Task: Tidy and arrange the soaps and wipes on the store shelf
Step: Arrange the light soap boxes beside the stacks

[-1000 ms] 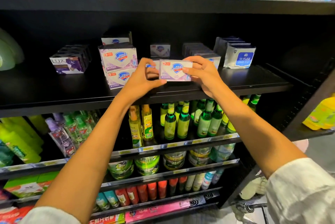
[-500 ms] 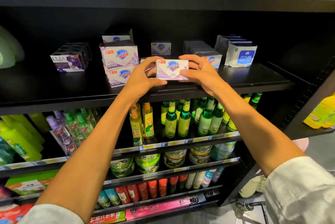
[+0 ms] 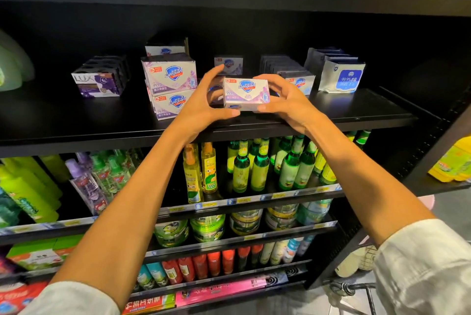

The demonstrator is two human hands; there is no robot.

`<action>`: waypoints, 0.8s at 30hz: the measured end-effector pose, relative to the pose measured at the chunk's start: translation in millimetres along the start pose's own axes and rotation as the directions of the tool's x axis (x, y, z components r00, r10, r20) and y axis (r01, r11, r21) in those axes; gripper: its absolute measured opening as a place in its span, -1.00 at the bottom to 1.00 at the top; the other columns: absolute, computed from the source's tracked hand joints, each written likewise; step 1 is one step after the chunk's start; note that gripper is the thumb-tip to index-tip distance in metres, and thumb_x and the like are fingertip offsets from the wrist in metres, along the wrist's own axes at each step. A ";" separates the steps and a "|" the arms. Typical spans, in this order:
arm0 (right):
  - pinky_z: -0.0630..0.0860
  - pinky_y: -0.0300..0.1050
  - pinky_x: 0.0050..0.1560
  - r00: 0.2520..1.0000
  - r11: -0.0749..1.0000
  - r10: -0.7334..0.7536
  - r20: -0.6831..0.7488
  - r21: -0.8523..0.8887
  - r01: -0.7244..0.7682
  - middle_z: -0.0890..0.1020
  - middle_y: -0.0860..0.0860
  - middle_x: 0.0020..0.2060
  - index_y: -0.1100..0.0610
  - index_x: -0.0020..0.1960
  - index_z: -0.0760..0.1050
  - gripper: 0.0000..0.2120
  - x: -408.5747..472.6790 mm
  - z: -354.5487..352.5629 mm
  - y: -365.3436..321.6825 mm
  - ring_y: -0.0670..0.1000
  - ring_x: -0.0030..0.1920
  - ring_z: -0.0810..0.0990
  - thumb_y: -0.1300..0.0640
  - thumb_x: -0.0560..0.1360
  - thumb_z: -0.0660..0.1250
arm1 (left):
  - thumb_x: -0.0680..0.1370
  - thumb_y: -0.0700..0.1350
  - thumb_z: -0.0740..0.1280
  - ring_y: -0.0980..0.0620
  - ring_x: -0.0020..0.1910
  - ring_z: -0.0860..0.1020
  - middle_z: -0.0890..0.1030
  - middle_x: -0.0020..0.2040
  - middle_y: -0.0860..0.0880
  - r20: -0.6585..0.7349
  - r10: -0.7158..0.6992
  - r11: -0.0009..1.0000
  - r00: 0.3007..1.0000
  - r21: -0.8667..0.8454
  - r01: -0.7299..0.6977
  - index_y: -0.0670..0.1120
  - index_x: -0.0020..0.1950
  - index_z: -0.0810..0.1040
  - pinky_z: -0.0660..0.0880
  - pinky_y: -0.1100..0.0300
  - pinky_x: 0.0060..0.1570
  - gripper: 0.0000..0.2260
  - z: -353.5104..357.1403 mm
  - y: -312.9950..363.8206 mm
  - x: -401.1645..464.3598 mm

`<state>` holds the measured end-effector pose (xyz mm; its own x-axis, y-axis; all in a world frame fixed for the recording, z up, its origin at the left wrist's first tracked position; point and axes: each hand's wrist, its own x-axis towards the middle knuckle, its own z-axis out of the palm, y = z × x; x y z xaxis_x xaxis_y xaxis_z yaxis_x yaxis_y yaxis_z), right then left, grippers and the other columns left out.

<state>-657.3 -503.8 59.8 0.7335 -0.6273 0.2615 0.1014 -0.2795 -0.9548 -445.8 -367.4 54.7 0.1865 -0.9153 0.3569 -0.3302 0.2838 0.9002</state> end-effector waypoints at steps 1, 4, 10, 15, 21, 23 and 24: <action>0.66 0.00 0.17 1.000 1.000 0.004 -0.001 0.010 -0.004 0.58 0.09 0.36 0.13 0.46 0.44 -0.39 0.1 0.0 -0.1 0.06 0.33 0.62 0.43 0.48 0.48 | 0.46 -0.26 0.58 0.06 0.45 0.48 0.42 0.53 0.04 -0.003 0.012 1.000 1.000 0.010 -0.012 0.17 0.58 0.24 0.57 0.10 0.31 -0.17 -0.1 -0.4 -0.4; 0.63 0.09 0.25 1.000 1.000 0.006 0.022 0.007 -0.006 0.59 0.12 0.36 0.17 0.48 0.42 -0.43 0.6 -0.2 0.6 0.11 0.34 0.61 0.41 0.51 0.45 | 0.47 -0.27 0.57 0.07 0.45 0.46 0.47 0.48 0.06 -0.022 0.038 0.998 0.999 0.050 -0.037 0.10 0.55 0.32 0.56 0.05 0.34 -0.25 1.4 -0.2 -2.6; 0.54 0.19 0.37 0.999 0.999 0.014 0.030 0.031 -0.015 0.58 0.18 0.36 0.16 0.48 0.42 -0.44 0.8 -1.5 0.5 0.16 0.37 0.58 0.38 0.53 0.44 | 0.46 -0.28 0.57 0.05 0.36 0.56 0.63 0.33 0.03 -0.091 0.008 1.000 0.996 -0.001 -0.008 -0.04 0.40 0.51 0.54 -0.08 0.36 -0.45 1.0 -3.5 -1.5; 0.52 0.15 0.40 0.999 1.000 0.009 0.039 0.014 -0.010 0.50 0.15 0.44 0.11 0.56 0.34 -0.25 0.1 -1.6 0.0 0.13 0.40 0.56 0.48 0.45 0.47 | 0.46 -0.22 0.59 0.03 0.31 0.61 0.66 0.30 0.00 -0.118 -0.045 0.999 0.992 -0.017 0.043 -0.06 0.39 0.53 0.59 -0.05 0.30 -0.47 1.9 -4.1 0.6; 0.47 0.32 0.41 0.999 1.000 -0.002 0.046 -0.019 0.003 0.55 0.16 0.39 0.18 0.46 0.45 -0.41 -2.0 -2.7 1.4 0.12 0.42 0.55 0.46 0.48 0.46 | 0.44 -0.03 0.62 -0.02 0.30 0.61 0.64 0.29 -0.03 -0.117 -0.105 0.994 0.988 -0.024 0.103 -0.01 0.41 0.52 0.64 -0.08 0.19 -0.42 2.8 -2.3 -0.5; 0.49 0.32 0.39 1.000 1.000 -0.005 0.026 0.015 0.004 0.57 0.18 0.36 0.20 0.43 0.47 -0.48 -3.2 -2.4 1.3 0.14 0.40 0.56 0.43 0.51 0.45 | 0.46 -0.04 0.60 0.02 0.31 0.59 0.61 0.32 -0.01 -0.097 -0.072 0.997 0.993 -0.005 0.072 0.06 0.46 0.47 0.63 0.02 0.21 -0.39 3.0 -1.0 -1.5; 0.52 0.29 0.36 1.000 0.999 -0.001 0.017 0.035 0.000 0.58 0.18 0.35 0.21 0.43 0.47 -0.50 -4.1 -2.0 0.7 0.14 0.39 0.57 0.42 0.52 0.43 | 0.48 -0.07 0.59 0.05 0.32 0.58 0.59 0.34 0.01 -0.084 -0.051 0.999 0.995 0.002 0.051 0.10 0.49 0.43 0.62 0.10 0.21 -0.37 3.5 1.1 -3.1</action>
<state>-661.6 -502.8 58.4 0.7447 -0.6147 0.2600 0.1250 -0.2542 -0.9590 -450.1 -365.3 53.6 0.2798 -0.9014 0.3305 -0.3220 0.2361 0.9168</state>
